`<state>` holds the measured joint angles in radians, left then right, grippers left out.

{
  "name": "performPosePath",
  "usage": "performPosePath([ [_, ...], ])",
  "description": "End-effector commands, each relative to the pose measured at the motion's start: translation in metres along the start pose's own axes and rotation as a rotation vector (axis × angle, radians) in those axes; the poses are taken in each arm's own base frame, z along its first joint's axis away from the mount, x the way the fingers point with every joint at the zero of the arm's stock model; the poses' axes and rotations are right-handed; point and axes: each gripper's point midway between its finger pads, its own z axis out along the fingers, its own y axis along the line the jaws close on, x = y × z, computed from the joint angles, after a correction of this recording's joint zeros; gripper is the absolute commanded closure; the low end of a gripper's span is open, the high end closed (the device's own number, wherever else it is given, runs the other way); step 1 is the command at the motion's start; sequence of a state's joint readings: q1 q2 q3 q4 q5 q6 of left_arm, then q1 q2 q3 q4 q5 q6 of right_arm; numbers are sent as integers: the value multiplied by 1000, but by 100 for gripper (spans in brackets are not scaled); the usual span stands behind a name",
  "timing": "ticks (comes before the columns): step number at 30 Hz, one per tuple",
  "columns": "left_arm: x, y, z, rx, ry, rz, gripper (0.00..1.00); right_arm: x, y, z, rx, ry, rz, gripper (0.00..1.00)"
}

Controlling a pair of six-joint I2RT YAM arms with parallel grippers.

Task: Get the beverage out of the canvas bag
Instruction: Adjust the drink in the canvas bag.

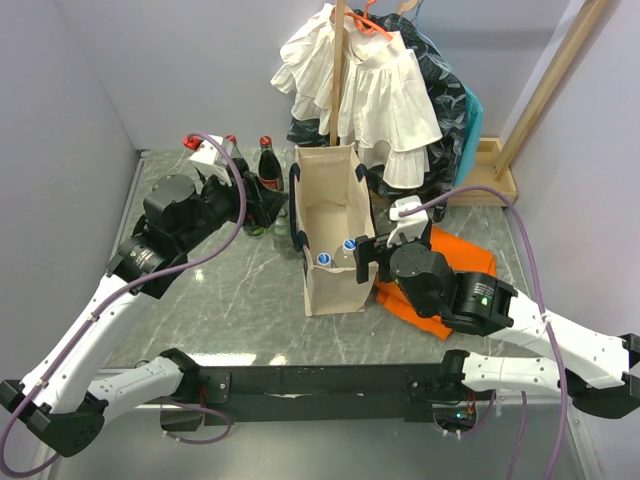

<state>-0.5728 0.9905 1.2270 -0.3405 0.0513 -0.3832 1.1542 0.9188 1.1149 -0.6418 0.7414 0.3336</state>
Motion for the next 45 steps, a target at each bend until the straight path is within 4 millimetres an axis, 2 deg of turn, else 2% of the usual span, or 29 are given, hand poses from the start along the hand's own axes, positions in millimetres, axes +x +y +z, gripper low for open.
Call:
performPosePath([
  [1, -16, -25, -9, 105, -10, 14, 4, -20, -9, -11, 27, -42, 63, 0],
  [4, -15, -35, -5, 161, 14, 18, 4, -20, -16, -13, 55, -50, 78, 0],
  [7, -5, -45, 3, 226, 79, 20, 4, -15, -22, -12, 85, -53, 76, 0],
  [15, 19, -64, 17, 366, 158, 38, 4, 12, -27, 0, 157, -21, 72, 0],
  [16, 26, -66, 22, 373, 186, 38, 4, 15, -27, 1, 160, -16, 90, 0],
  [18, 28, -71, 26, 388, 202, 64, 4, 21, -27, 3, 164, -11, 110, 0],
  [19, 40, -74, 31, 392, 244, 69, 4, 19, -25, 3, 157, -21, 142, 0],
  [20, 43, -75, 35, 387, 257, 77, 4, 24, -25, 5, 156, -20, 143, 0],
  [26, 55, -88, 53, 406, 287, 113, 4, 31, -27, 14, 187, -36, 143, 0],
  [30, 59, -88, 62, 395, 303, 139, 4, 37, -35, 23, 263, -15, 119, 0],
  [33, 63, -87, 69, 388, 318, 148, 3, 34, -38, 22, 283, -14, 112, 0],
  [36, 68, -89, 73, 395, 337, 144, 2, 35, -32, 24, 258, -3, 123, 0],
  [43, 86, -94, 76, 402, 389, 145, 2, 70, -37, 14, 238, 105, 126, 0],
  [45, 91, -95, 77, 404, 405, 149, 1, 71, -39, 12, 232, 105, 138, 0],
])
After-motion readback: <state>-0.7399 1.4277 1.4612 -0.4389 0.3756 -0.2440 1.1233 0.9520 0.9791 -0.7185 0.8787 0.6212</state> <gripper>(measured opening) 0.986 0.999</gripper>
